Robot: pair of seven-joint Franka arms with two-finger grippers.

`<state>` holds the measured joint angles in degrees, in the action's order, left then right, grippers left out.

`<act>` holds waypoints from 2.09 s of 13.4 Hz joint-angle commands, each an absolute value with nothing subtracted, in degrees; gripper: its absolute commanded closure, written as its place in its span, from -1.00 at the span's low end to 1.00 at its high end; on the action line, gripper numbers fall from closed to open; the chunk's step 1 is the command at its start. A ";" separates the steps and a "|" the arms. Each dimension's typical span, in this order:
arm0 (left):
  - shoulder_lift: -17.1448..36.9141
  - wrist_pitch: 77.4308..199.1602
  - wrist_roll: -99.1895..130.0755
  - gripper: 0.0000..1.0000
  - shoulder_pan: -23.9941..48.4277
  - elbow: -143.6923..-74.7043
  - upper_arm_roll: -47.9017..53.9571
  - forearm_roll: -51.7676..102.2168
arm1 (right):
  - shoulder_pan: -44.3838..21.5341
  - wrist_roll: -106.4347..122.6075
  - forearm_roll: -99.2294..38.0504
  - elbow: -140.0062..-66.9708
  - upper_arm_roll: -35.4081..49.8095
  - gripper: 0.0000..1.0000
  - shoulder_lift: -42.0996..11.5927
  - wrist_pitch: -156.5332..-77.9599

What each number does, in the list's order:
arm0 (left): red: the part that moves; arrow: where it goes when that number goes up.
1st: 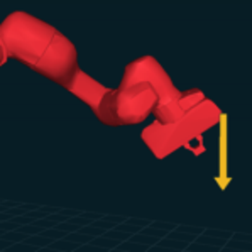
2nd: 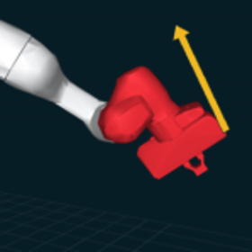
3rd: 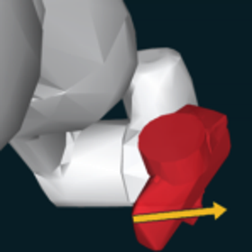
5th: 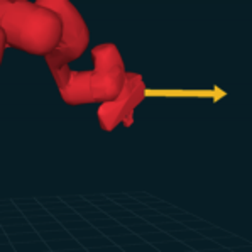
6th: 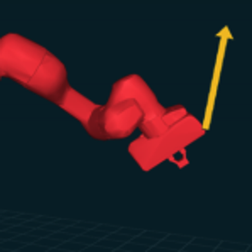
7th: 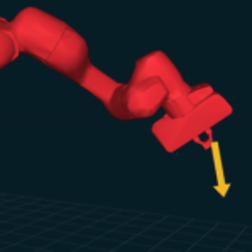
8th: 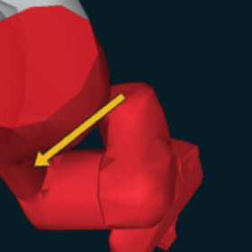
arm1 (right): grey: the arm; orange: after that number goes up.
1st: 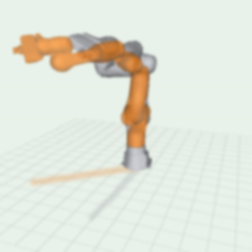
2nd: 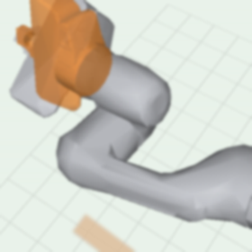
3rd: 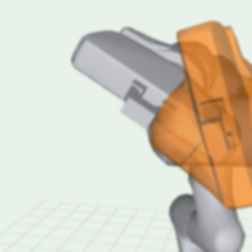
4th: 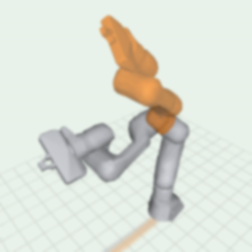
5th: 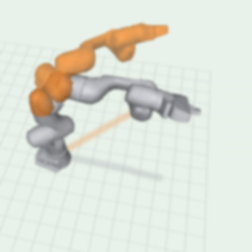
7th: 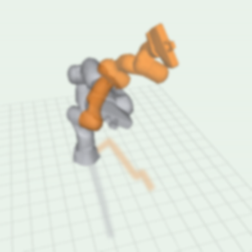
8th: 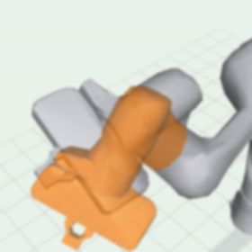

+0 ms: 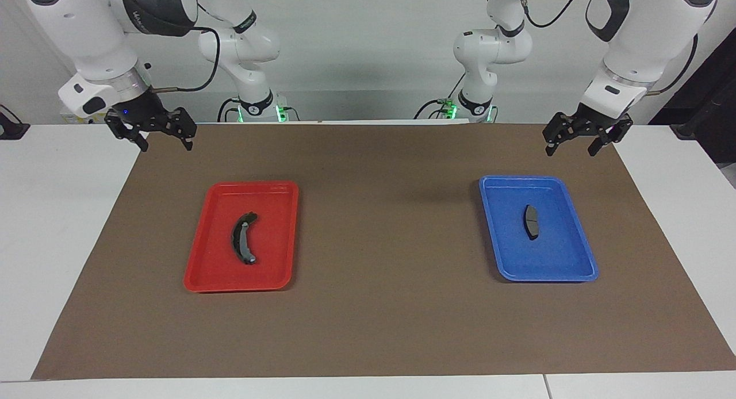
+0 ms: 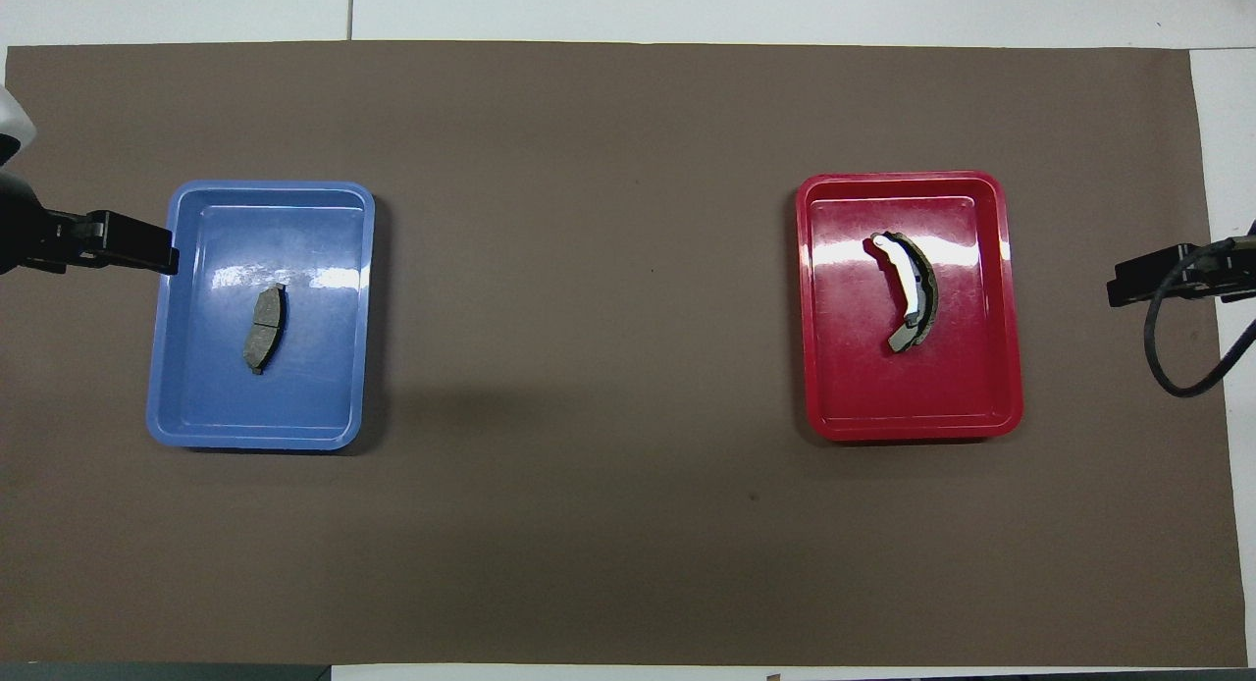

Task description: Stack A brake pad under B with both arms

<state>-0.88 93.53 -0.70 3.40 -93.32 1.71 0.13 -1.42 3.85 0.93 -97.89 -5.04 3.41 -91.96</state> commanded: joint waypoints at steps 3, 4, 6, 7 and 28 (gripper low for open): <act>-1.14 93.52 -0.44 -1.00 3.87 -93.69 1.41 0.44 | -1.58 2.90 1.41 -97.65 -5.10 -0.99 3.78 -90.97; -1.14 93.52 -0.53 -1.00 3.95 -93.69 1.32 0.44 | -1.58 2.90 1.41 -97.73 -5.01 -0.99 3.78 -91.05; -0.97 93.60 -0.70 -1.00 3.96 -93.69 1.23 0.44 | -1.67 2.81 1.41 -98.00 -5.01 -0.99 3.95 -91.23; -0.97 93.60 -0.79 -1.00 4.04 -93.69 1.23 0.35 | -1.67 2.81 1.41 -98.09 -5.01 -0.99 3.96 -91.14; -0.88 93.87 -0.79 -1.00 4.04 -93.69 0.79 0.44 | -3.16 3.52 0.88 -95.98 -4.92 -0.99 2.82 -91.85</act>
